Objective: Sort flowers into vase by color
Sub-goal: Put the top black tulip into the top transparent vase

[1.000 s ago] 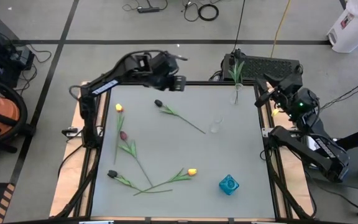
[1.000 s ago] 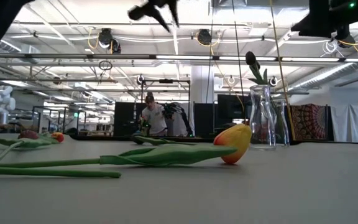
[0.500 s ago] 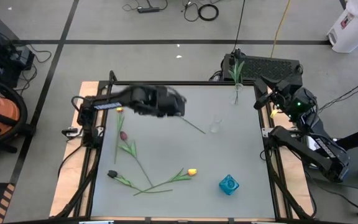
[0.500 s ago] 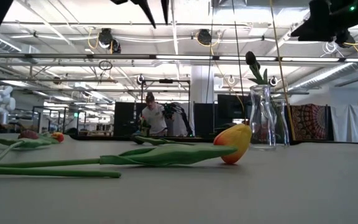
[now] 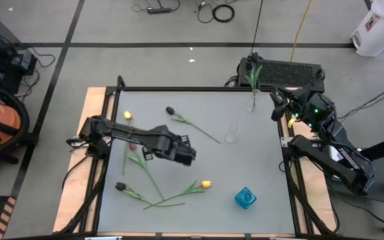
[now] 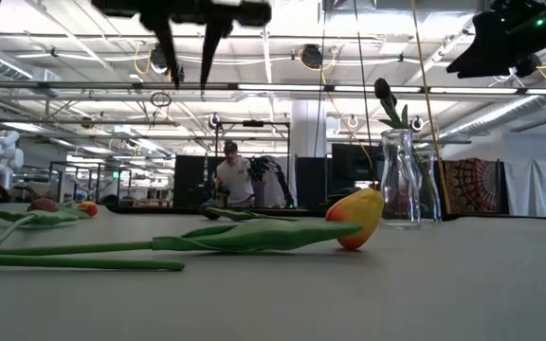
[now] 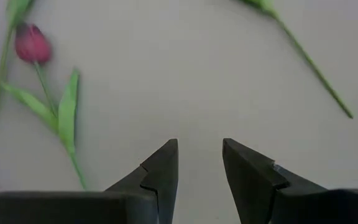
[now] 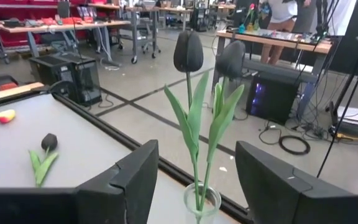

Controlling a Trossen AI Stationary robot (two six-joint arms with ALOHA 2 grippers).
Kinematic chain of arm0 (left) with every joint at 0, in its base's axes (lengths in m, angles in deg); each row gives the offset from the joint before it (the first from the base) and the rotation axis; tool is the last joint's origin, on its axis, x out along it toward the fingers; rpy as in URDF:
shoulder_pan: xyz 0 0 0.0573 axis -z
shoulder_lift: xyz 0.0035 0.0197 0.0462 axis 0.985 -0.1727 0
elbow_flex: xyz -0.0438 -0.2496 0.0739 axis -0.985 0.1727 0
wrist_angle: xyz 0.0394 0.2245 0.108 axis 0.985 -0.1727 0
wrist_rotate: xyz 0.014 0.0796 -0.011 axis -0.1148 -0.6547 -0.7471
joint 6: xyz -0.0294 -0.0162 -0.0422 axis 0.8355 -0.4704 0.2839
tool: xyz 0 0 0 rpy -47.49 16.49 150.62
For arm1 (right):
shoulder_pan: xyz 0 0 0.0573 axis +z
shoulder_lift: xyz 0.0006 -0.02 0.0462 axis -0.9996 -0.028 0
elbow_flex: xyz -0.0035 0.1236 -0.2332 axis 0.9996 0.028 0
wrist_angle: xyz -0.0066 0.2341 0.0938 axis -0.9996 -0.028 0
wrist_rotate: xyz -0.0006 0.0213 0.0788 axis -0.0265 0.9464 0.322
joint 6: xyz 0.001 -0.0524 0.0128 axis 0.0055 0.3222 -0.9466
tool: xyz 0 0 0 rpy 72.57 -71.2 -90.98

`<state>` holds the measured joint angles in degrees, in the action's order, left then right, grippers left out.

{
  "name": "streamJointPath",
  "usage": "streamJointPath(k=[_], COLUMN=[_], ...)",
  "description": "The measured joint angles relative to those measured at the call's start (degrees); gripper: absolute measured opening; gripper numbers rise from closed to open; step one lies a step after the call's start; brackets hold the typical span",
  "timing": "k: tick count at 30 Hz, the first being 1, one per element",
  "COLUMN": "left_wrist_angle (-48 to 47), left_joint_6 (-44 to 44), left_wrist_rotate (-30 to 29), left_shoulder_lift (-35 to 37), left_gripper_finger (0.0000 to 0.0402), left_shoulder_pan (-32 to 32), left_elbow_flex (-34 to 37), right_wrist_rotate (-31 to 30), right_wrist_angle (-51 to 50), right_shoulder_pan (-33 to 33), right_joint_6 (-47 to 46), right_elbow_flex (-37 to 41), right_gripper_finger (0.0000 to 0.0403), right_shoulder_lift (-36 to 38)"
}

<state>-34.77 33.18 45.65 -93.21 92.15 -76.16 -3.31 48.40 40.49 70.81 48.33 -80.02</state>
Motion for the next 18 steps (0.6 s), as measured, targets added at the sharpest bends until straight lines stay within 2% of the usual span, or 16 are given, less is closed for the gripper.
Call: streamJointPath(k=[4,10,18], left_wrist_angle=[10.82,30.81,34.28], left_joint_6=[-0.56,-8.69,-11.14], left_wrist_rotate=[2.04,6.84,8.10], left_shoulder_lift=[0.00,0.00,0.00], left_gripper_finger=[0.0132,0.0132,0.0132], left_shoulder_pan=[-2.63,-10.33,-18.67], left_elbow_flex=[5.79,14.99,17.04], right_wrist_rotate=[0.00,-0.02,-0.02], right_wrist_angle=[-0.46,-0.45,-0.65], right_shoulder_pan=[0.00,-0.02,-0.02], right_joint_6=[0.00,0.00,0.02], right_elbow_flex=[0.00,0.00,0.00], right_gripper_finger=[0.0206,0.0206,0.0206], right_shoulder_lift=[0.00,0.00,0.00])
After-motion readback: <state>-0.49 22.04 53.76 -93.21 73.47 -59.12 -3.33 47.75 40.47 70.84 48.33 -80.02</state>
